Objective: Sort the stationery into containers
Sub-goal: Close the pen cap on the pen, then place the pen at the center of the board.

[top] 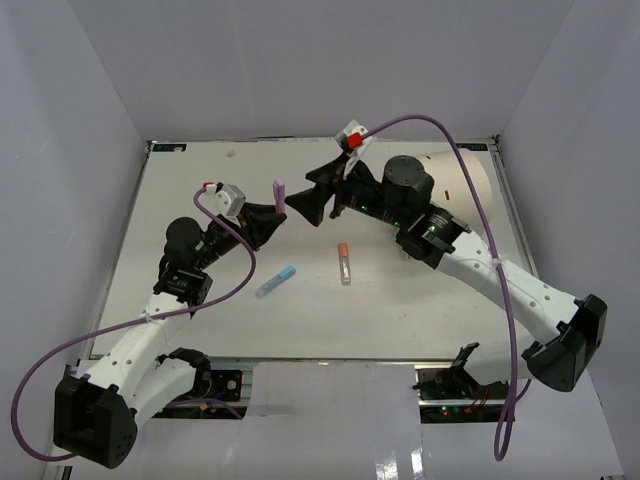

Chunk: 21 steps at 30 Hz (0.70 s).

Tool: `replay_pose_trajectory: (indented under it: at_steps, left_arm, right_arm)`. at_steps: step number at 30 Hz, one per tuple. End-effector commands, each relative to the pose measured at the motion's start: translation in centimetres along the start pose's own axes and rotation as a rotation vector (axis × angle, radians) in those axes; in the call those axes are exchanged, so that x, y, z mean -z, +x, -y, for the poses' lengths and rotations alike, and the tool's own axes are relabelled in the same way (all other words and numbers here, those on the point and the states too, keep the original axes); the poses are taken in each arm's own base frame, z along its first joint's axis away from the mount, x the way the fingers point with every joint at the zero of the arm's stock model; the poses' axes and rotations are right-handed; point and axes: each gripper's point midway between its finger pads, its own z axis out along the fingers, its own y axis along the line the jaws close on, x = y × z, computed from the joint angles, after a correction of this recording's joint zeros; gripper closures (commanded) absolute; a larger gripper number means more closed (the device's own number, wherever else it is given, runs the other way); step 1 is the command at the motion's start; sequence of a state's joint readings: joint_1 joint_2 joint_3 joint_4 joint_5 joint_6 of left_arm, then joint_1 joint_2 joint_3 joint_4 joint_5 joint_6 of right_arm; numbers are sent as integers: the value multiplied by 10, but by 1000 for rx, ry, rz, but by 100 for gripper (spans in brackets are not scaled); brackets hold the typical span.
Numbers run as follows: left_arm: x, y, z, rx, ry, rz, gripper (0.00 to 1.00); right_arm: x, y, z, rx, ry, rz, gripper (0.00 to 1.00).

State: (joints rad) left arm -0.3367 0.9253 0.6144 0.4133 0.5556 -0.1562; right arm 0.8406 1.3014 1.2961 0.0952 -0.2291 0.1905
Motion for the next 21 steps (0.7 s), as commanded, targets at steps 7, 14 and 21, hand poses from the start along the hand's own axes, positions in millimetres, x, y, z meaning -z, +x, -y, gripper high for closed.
replay_pose_trajectory:
  at_steps: [7, 14, 21]
  left_arm:
    - [-2, -16, -1, -47, -16, 14, 100]
    - [-2, -16, -1, -49, -20, 12, 100]
    - [-3, -15, -1, -45, -15, 10, 100]
  right_arm:
    - [-48, -38, -2, 124, 114, 92, 19]
    - [-62, -26, 8, 138, 208, 76, 22]
    - [-67, -15, 14, 132, 236, 58, 36]
